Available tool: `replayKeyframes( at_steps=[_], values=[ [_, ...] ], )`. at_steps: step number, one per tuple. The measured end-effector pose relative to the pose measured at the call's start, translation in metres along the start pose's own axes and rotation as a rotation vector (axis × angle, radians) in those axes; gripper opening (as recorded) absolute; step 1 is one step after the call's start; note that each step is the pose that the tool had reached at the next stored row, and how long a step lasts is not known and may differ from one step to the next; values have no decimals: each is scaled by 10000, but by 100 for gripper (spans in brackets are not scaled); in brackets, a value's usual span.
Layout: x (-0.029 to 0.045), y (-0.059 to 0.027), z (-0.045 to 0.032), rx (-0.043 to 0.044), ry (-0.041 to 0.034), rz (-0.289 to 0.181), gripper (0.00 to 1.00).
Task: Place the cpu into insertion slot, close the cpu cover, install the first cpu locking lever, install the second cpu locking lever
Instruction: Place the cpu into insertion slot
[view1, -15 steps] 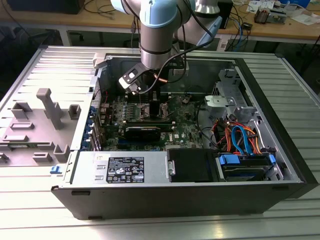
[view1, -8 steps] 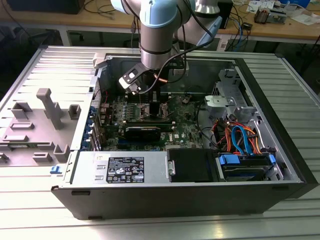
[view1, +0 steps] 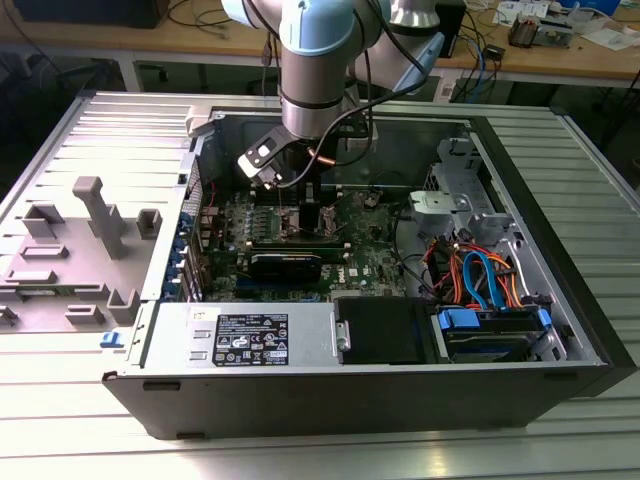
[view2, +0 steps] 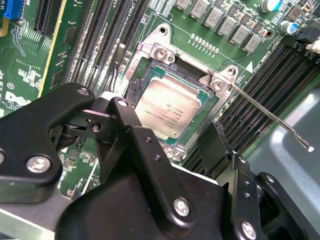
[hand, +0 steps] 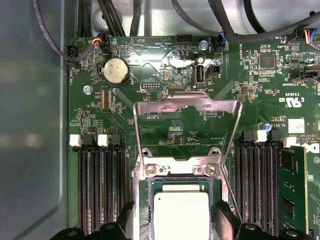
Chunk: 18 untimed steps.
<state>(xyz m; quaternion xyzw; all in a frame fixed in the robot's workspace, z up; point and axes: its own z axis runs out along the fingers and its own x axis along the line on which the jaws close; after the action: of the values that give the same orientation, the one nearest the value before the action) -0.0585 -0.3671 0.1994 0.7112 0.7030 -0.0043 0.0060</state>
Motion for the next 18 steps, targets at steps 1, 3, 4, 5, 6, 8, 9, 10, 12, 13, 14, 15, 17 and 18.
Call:
replayKeyframes(
  at_steps=[1,3,4,5,6,8,9,10,12,13,14,15,17,18],
  values=[
    [0,0,-1,0,1,0,74],
    [0,1,-27,1,-1,-13,74],
    [-1,0,-43,4,-1,-33,74],
    [-1,1,-62,6,-1,-70,74],
    [-1,1,-79,9,-2,-102,74],
    [-2,1,-129,24,-3,-128,74],
    [-1,2,-132,27,1,-128,72],
    [-1,1,-132,28,0,-127,65],
    [-2,1,-133,29,-2,-128,53],
    [-2,1,-133,29,-2,-127,47],
    [-2,1,-133,29,-2,-128,35],
    [-2,1,-133,29,-2,-128,29],
    [-2,1,-133,29,-3,-128,17],
    [-2,1,-133,29,-3,-127,11]
  ],
)
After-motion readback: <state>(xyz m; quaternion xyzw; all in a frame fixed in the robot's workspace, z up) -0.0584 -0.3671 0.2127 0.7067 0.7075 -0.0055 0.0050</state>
